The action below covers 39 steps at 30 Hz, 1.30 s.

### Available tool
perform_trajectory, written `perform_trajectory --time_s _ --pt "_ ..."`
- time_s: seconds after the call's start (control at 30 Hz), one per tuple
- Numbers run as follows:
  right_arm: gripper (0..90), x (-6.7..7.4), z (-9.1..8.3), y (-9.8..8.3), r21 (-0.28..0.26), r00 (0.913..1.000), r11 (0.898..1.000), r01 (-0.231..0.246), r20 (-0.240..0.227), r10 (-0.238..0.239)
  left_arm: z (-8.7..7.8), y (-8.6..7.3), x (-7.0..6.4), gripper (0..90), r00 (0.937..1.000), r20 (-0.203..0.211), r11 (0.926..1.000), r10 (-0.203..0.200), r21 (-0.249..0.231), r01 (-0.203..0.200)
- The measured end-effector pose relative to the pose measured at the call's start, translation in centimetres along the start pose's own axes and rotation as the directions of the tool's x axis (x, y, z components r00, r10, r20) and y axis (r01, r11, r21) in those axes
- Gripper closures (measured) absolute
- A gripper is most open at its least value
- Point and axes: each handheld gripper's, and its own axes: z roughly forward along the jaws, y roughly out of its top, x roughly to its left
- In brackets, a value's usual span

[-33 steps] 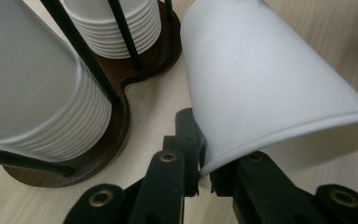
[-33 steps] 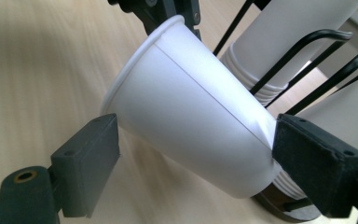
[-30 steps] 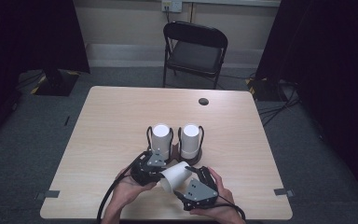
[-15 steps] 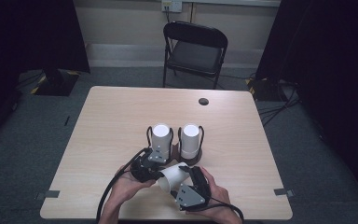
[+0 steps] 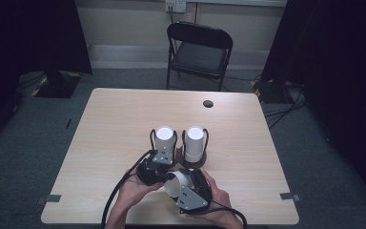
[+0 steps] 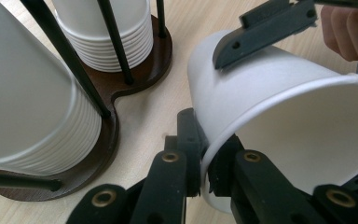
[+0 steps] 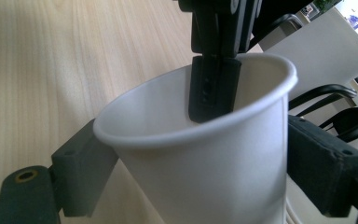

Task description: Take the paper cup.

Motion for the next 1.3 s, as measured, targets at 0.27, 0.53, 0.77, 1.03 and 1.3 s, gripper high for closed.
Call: perform_trajectory --time_s 0.27,0.53,0.77,1.03,1.3 --pt "19.7 0.27 0.36 0.54 -0.025 0.9999 1.000 -0.012 -0.006 0.011 0.46 0.07 -0.29 86.8 0.9993 0.031 0.9992 -0.023 -0.033 0.024" --pt "19.5 0.30 0.37 0.83 -0.039 0.9996 0.999 -0.021 0.018 0.022 0.37 0.16 -0.35 86.3 0.9991 0.036 0.9986 -0.025 -0.046 0.026" --pt "21.3 0.29 0.25 0.93 -0.053 0.9989 0.998 -0.035 0.030 0.036 0.36 0.07 -0.25 88.7 0.9984 0.044 0.9975 -0.036 -0.059 0.038" --pt "22.5 0.25 0.32 0.80 -0.059 0.9985 0.997 -0.051 0.018 0.052 0.43 -0.07 -0.18 87.8 0.9984 0.043 0.9978 -0.036 -0.054 0.039" --pt "23.2 -0.13 0.24 0.58 -0.071 0.9945 0.992 -0.102 0.018 0.103 0.49 -0.16 0.15 87.9 0.9970 0.059 0.9950 -0.051 -0.083 0.056"
